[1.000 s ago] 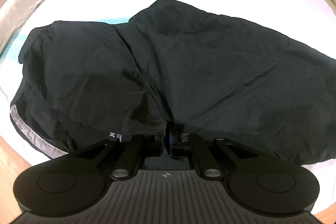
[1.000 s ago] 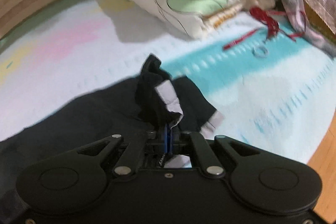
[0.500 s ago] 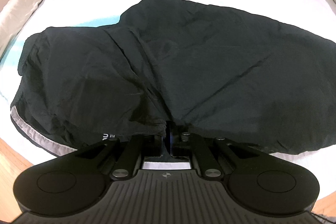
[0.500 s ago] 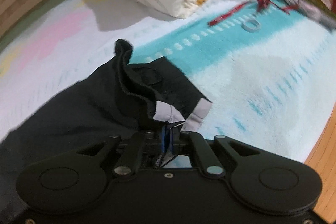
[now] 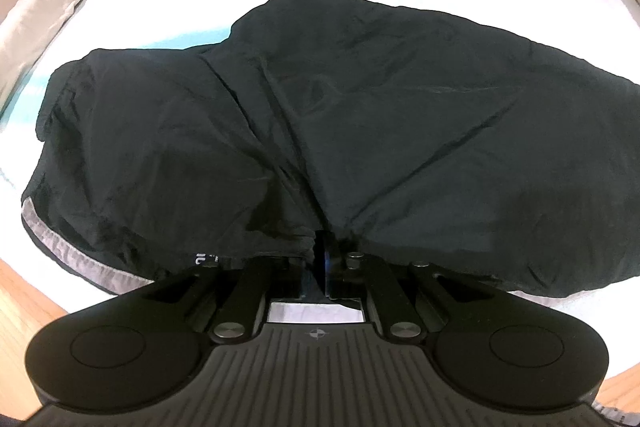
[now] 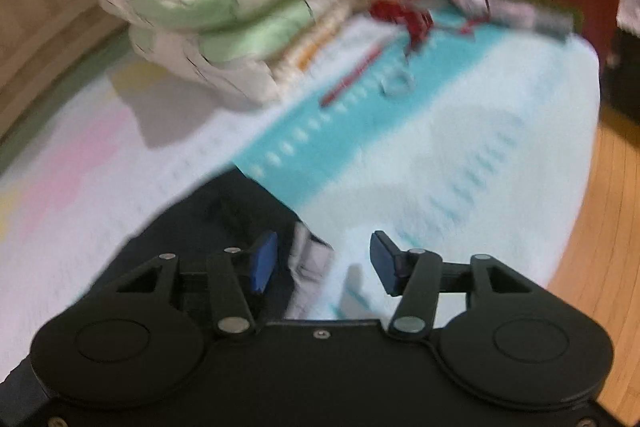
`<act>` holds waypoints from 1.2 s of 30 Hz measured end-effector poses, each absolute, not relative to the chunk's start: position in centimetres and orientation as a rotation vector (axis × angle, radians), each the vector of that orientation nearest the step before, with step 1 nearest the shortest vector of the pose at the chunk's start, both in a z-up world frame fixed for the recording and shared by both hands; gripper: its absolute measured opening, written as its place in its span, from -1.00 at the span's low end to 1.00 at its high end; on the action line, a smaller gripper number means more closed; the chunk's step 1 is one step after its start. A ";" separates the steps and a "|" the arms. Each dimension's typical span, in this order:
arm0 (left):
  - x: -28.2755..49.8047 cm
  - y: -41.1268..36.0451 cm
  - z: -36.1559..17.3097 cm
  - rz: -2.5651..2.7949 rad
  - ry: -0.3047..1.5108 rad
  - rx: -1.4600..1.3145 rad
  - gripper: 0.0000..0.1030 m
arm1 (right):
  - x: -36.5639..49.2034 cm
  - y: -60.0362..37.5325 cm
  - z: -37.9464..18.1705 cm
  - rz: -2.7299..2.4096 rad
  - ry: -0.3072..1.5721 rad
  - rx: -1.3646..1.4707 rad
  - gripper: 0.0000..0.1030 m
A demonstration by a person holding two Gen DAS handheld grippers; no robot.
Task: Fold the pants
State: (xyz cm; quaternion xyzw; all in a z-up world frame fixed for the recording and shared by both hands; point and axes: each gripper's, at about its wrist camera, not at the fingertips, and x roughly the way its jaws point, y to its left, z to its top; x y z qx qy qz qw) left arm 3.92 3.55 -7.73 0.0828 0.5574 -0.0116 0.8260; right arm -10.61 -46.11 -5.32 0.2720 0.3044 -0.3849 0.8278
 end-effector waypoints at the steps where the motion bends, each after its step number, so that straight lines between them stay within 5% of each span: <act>1: 3.8 3.6 -7.7 -0.023 1.186 0.170 -0.82 | -10.4 -45.6 -4.7 -0.805 0.620 0.546 0.16; 22: 0.6 7.7 -4.3 0.014 1.093 0.105 -0.59 | 3.1 -24.7 -3.6 0.063 0.676 0.166 0.16; 36: 10.8 19.0 -2.9 0.297 1.062 0.134 -0.58 | 10.7 -8.6 -3.1 0.516 0.655 -0.003 0.16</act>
